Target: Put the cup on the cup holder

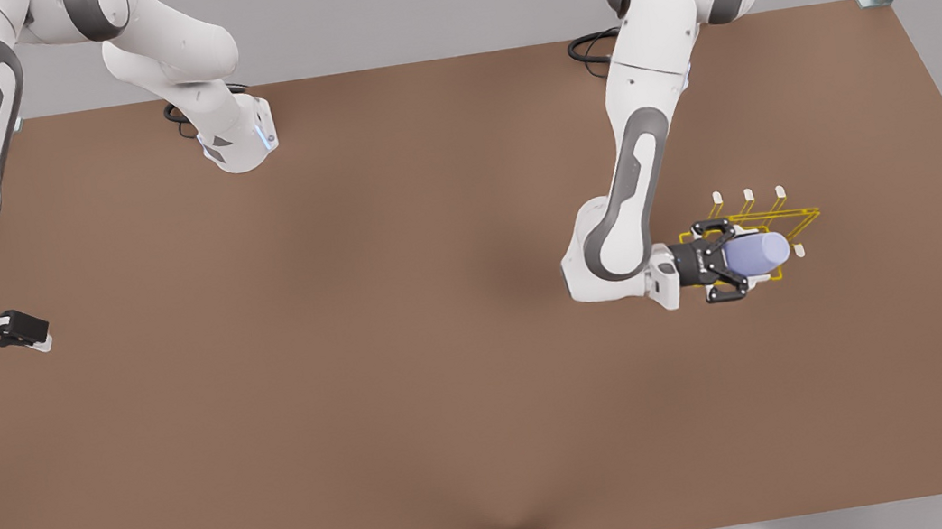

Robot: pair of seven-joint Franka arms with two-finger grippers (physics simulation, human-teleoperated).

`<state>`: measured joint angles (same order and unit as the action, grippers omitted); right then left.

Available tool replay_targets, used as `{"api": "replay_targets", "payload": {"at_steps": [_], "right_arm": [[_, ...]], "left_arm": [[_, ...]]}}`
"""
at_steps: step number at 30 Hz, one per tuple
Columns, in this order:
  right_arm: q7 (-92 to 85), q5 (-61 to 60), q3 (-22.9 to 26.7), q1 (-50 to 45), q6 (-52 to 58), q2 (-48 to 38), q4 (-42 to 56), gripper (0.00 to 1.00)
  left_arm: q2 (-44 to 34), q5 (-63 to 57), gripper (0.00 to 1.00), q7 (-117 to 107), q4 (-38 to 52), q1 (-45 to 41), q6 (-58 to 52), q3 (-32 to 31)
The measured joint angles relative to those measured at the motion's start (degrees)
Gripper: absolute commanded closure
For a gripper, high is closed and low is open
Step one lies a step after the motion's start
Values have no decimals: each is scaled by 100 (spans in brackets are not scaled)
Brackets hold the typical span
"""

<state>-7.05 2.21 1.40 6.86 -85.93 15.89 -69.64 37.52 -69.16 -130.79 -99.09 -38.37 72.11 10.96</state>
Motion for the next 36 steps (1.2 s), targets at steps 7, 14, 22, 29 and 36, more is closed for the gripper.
{"api": "replay_targets", "payload": {"at_steps": [7, 14, 22, 29, 36], "right_arm": [[1, 1, 0, 0, -3, 0, 0, 0], [1, -1, 0, 0, -4, 0, 0, 0], [2, -1, 0, 0, -5, 0, 0, 0], [1, -2, -17, -16, -5, 0, -1, 0], [1, 0, -17, -10, -5, 1, 0, 0]], "left_arm": [[200, -79, 20, -359, -61, 36, 115, 220], [357, -99, 20, -620, -200, 30, 210, 338], [136, -21, 20, -886, -714, -23, 210, 357], [101, 37, 20, -1074, -788, -41, 205, 348], [121, 160, 20, -1206, -789, -151, 173, 342]]}}
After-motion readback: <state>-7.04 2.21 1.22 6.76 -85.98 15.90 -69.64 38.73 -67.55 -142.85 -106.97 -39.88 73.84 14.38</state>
